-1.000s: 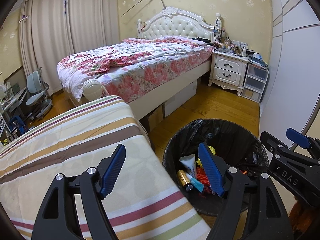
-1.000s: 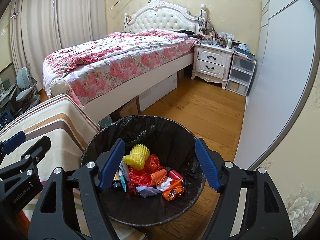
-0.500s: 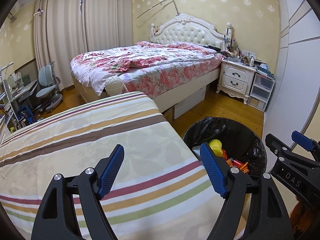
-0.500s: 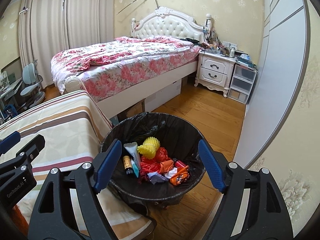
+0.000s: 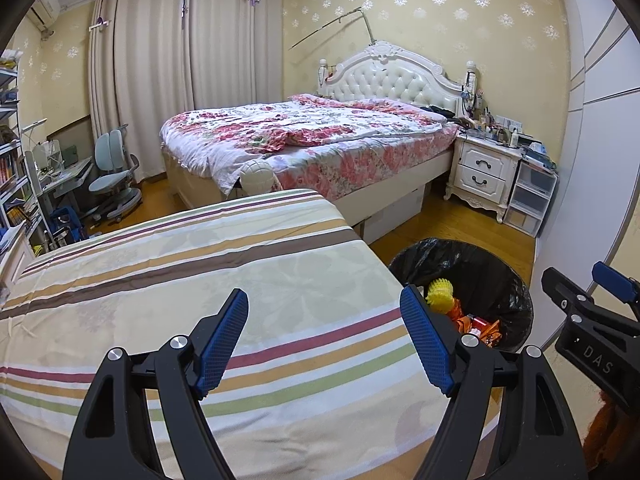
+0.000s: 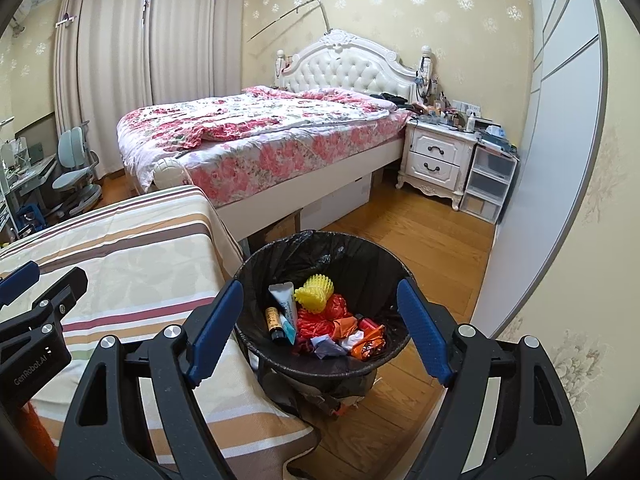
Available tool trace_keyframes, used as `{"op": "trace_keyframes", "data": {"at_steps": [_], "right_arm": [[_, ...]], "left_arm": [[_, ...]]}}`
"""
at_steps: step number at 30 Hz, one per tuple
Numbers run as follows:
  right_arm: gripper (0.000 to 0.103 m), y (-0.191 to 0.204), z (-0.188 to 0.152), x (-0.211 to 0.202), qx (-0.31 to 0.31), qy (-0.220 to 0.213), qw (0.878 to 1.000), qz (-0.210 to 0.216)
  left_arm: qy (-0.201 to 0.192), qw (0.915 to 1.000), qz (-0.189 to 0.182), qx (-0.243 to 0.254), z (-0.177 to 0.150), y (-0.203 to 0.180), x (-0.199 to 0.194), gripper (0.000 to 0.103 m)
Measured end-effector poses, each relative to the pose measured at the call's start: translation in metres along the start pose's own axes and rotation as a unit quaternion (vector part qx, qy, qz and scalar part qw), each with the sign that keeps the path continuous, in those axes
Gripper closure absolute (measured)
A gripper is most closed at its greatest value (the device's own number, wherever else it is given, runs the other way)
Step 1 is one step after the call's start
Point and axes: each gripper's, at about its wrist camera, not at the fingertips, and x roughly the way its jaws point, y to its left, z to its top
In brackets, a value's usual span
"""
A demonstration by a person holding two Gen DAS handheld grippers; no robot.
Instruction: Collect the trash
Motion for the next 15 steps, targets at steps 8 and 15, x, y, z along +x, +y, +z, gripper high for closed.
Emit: {"op": "trace_keyframes", "data": {"at_steps": [8, 15], "right_arm": [[0.025, 0.000, -0.001, -0.010, -0.001, -0.007, 1.000, -0.002], [0.025, 0.000, -0.002, -0.013, -0.001, -0.010, 1.000, -0.002]], "left_arm": [[-0.005, 1.0000, 0.002, -0.003, -0.003, 0.004, -0.007, 0.027], [-0.009, 1.0000, 0.001, -0.003, -0.004, 0.003, -0.011, 0.027]]}}
